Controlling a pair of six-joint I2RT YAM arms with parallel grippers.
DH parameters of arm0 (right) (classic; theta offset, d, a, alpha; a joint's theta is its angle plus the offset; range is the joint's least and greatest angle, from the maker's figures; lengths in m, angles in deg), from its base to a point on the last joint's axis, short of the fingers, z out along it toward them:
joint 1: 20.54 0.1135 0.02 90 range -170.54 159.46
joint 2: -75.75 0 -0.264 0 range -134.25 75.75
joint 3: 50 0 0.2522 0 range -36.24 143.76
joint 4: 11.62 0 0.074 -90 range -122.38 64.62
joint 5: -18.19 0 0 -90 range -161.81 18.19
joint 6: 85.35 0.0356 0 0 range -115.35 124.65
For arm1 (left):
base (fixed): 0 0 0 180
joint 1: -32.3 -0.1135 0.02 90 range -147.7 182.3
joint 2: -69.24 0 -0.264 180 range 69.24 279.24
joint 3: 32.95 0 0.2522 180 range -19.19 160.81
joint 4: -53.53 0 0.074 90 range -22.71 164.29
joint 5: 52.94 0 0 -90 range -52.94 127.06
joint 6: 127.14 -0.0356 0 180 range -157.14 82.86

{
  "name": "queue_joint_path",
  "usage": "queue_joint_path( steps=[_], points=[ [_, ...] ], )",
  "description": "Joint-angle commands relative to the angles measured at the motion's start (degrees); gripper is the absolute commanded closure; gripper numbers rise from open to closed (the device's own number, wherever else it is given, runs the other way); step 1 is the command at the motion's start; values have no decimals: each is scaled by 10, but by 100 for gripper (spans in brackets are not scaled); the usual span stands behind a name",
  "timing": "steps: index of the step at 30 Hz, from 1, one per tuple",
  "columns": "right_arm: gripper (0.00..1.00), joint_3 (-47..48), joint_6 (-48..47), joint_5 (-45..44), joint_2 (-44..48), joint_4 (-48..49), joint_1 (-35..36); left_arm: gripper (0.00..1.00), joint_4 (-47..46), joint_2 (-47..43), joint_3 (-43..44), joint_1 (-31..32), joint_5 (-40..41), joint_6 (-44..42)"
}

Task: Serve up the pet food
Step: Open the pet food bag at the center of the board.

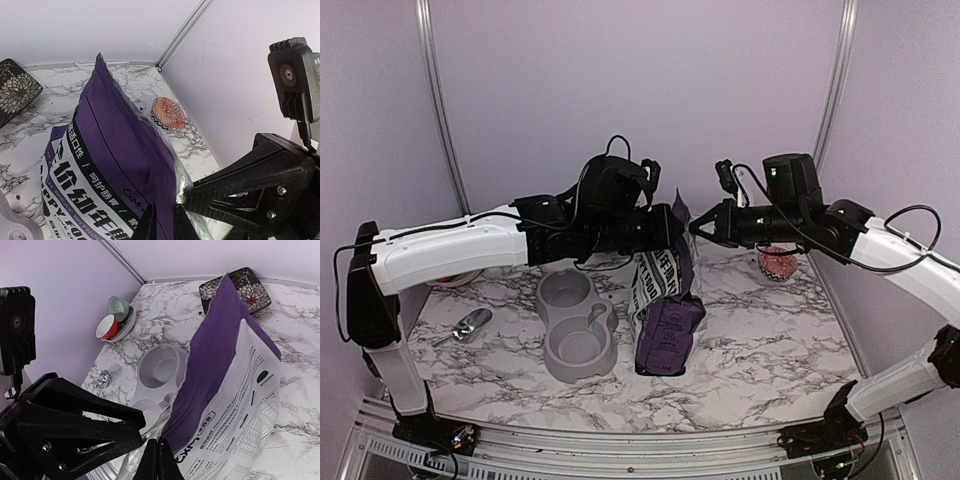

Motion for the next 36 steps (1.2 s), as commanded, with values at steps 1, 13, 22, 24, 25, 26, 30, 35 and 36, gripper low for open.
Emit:
queue_joint_path(
  steps=[1,13,22,24,25,26,30,35,36],
  points=[
    [100,-10,-10,23,12,-47,-1,78,46,22,14,-4,16,-9],
    [100,-14,-13,34,16,-37,-1,73,70,52,58,-4,18,-33],
    [100,-11,-19,33,16,-41,-1,77,113,45,46,-3,45,-55],
    [100,-12,-20,32,16,-41,-1,77,119,38,35,-2,57,-60],
    [100,-12,-20,33,16,-41,-1,77,122,35,30,-2,61,-61],
    [100,-13,-20,34,15,-41,-1,77,124,33,26,-2,64,-61],
    [100,-13,-19,38,12,-35,-1,77,130,40,25,-2,64,-63],
    [100,-17,-19,42,10,-31,-1,77,132,49,46,-1,55,-68],
    [100,-18,-20,42,11,-31,-1,77,132,49,51,-1,55,-70]
  ],
)
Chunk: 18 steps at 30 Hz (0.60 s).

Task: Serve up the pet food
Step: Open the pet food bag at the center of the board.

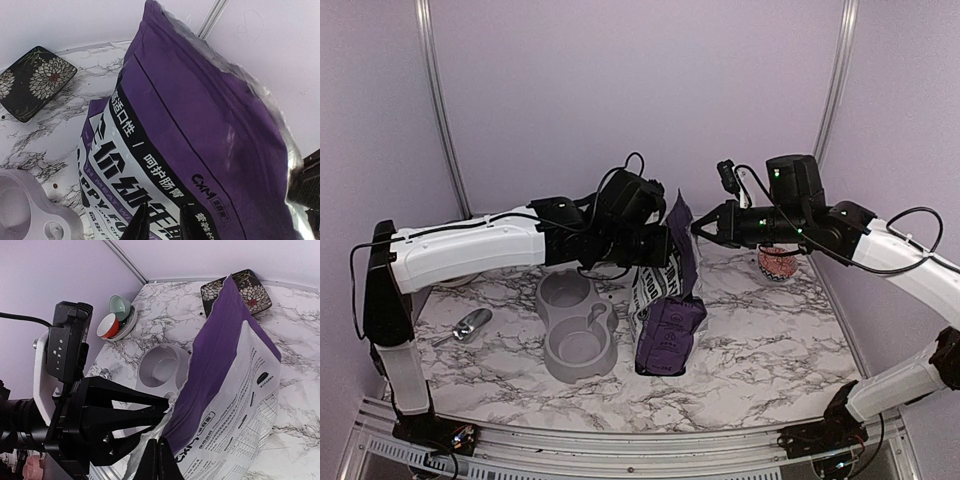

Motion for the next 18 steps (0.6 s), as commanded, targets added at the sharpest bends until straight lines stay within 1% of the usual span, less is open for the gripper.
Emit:
queue_joint_path(
  steps=[1,5,7,10,15,18],
  points=[
    [100,-10,-8,31,3,-33,4,77,24,4,21,0,7,-15],
    [100,-15,-7,31,7,-31,4,73,25,-20,27,-2,34,-24],
    [100,-21,-7,33,8,-26,4,70,25,-32,31,-2,35,-32],
    [100,-32,-5,35,11,-18,4,62,29,-38,42,-5,10,-43],
    [100,-53,-3,40,19,2,4,55,40,-31,70,-11,-40,-40],
    [100,-63,-4,45,23,14,3,52,40,-21,87,-16,-71,-37]
  ],
)
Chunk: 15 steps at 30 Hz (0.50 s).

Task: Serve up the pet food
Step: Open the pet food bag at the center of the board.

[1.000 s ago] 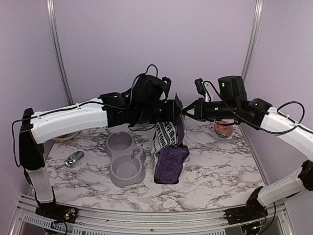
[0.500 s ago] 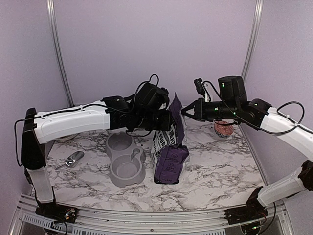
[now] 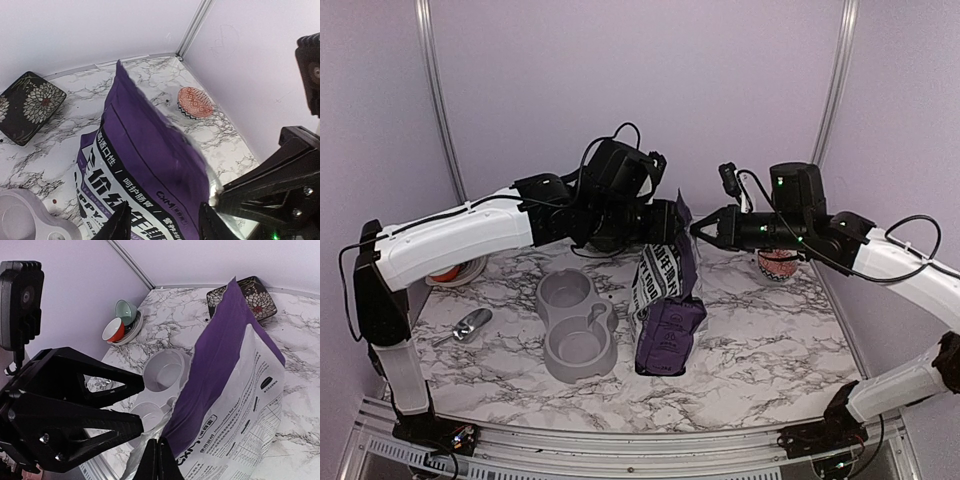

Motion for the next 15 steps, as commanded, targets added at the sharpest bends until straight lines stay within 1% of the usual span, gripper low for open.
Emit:
queue_joint_path(
  steps=[1,10,15],
  points=[
    [100,-23,-5,40,9,-37,3,52,18,-6,34,-10,-54,-3],
    [100,-45,-7,63,11,-10,-3,51,41,25,72,-16,-82,-2],
    [100,-51,-14,70,15,-1,-4,51,55,47,96,-16,-68,-5]
  ],
)
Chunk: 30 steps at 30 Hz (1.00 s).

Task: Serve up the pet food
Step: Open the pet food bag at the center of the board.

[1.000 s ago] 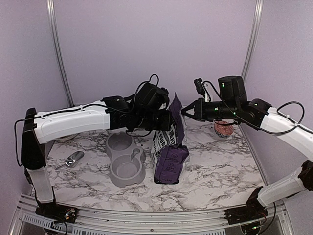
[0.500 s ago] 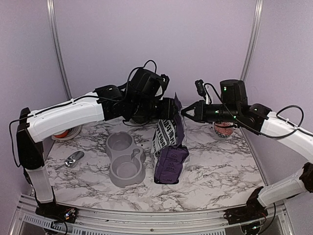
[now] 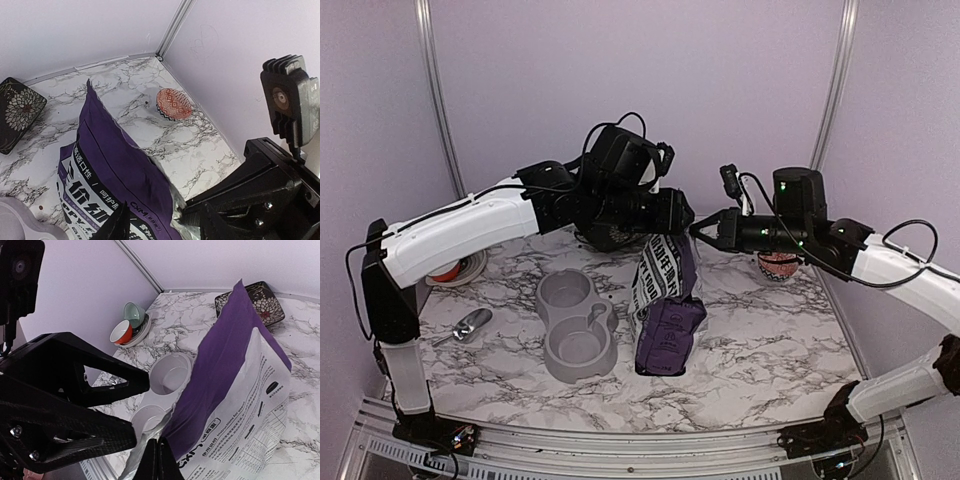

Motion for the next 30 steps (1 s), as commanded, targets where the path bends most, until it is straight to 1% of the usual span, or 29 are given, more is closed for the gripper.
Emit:
queue_joint_path(
  steps=[1,16,24,30],
  points=[
    [100,-19,-14,46,8,-51,3,51,29,26,23,-4,8,-7],
    [100,-27,-22,60,10,-48,-9,54,42,50,25,-4,42,-22],
    [100,-25,-25,67,9,-45,-10,59,67,50,13,-4,94,-44],
    [100,-24,-24,72,4,-40,-10,61,68,54,11,-5,91,-43]
  ],
)
